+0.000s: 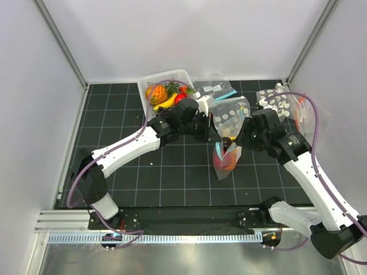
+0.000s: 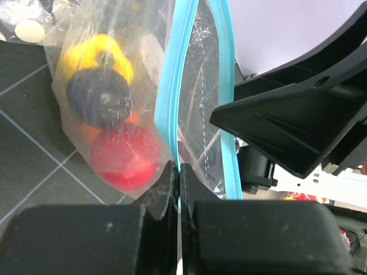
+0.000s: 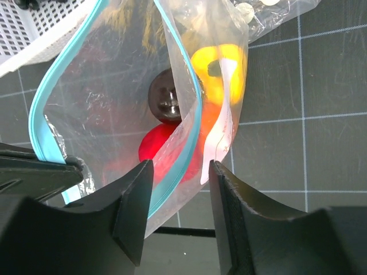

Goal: Place the food in the zip-top bag and seal the zipper
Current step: Adjust the zipper food storage bag at the center of the board.

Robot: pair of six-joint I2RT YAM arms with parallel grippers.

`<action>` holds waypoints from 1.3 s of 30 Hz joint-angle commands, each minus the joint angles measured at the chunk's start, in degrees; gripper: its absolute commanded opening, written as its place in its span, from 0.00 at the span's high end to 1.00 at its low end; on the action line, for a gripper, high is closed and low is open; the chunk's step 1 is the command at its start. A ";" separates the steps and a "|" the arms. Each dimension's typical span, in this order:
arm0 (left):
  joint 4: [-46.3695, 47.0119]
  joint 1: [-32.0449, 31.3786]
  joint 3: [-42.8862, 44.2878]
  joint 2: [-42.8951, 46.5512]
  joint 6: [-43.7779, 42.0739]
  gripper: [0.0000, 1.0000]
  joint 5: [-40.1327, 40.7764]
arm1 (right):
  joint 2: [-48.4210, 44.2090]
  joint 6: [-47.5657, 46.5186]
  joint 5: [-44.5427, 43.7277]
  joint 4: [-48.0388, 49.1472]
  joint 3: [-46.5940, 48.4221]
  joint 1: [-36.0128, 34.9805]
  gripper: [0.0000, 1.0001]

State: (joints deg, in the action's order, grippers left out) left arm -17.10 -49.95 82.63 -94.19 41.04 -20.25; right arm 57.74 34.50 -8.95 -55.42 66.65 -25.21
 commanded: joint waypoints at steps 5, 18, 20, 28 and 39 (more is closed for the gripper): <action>-0.91 -0.32 1.83 1.99 -2.10 1.00 1.79 | 0.09 1.62 -2.65 2.50 0.58 0.16 0.59; 2.06 -1.46 -2.03 1.65 0.35 0.99 3.64 | 2.73 -7.78 -15.04 -11.20 18.94 0.16 0.99; 2.86 -1.72 -2.56 1.29 0.62 0.96 3.73 | 3.08 -8.66 -13.82 -11.29 18.95 0.16 0.99; 1.38 -1.73 -4.93 4.10 -3.93 0.17 10.92 | 3.09 -9.01 -10.13 -5.33 10.70 0.16 0.99; -9.70 11.27 -0.28 3.94 -15.63 0.00 32.28 | 1.50 -8.57 -8.28 -0.66 5.50 0.25 0.99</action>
State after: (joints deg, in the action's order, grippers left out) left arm -24.08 -41.58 78.91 -90.41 30.87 2.15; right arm 60.99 26.65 -17.78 -59.59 72.23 -25.21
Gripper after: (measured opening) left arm 0.996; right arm 0.036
